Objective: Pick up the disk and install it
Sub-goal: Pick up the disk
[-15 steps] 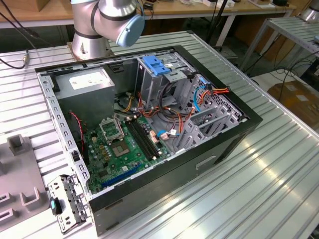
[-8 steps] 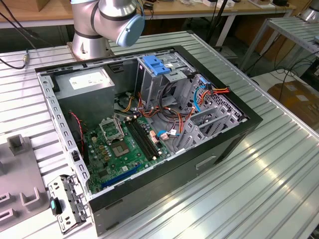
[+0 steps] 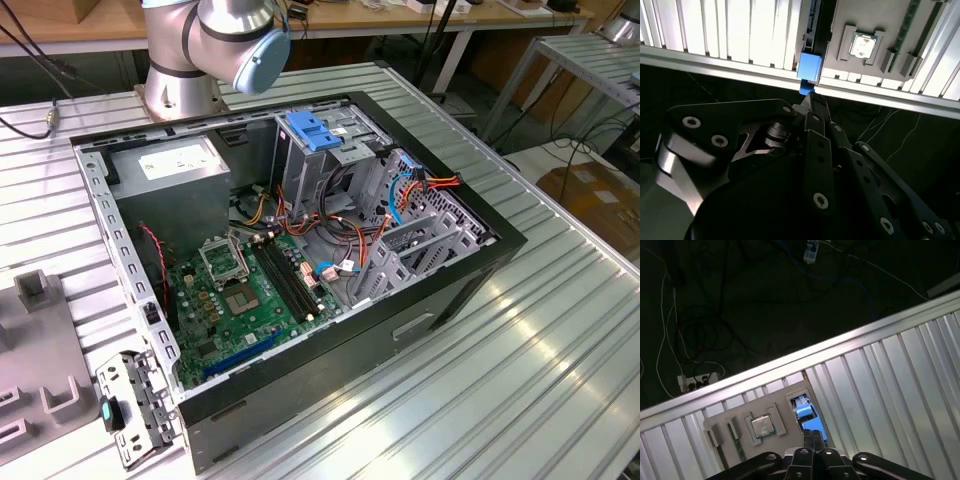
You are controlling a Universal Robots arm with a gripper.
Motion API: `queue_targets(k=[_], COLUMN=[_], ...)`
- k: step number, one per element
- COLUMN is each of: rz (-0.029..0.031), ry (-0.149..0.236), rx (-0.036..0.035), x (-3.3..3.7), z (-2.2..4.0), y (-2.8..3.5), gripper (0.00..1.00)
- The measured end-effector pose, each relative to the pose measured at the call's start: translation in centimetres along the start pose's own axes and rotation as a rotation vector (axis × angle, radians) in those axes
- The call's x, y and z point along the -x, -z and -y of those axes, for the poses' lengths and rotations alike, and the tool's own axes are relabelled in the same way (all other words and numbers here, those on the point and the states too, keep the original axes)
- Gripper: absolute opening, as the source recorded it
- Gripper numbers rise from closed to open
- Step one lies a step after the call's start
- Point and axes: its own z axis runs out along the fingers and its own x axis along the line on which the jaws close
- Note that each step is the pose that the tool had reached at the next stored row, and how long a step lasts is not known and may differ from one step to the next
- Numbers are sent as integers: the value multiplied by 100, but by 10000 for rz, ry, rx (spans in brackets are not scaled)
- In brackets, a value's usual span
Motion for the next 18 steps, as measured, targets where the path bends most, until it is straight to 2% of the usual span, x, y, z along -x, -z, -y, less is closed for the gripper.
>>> queue_targets(k=[2, 4, 5, 7, 9, 11, 13, 15, 18], rz=[12, 9, 0, -8, -30, -50, -46, -46, -48], ry=[166, 388, 691, 958, 1555, 1880, 1946, 1981, 1995], rx=[-76, -114, -120, -117, -104, -138, -157, -159, -157], x=[1, 1, 2, 2, 3, 8, 12, 13, 12], z=[3, 7, 8, 10, 15, 31, 43, 53, 58], y=[-7, -16, -25, -32, -51, -77, -101, -164, -225], gripper=[11, 11, 11, 11, 11, 11, 11, 11, 29])
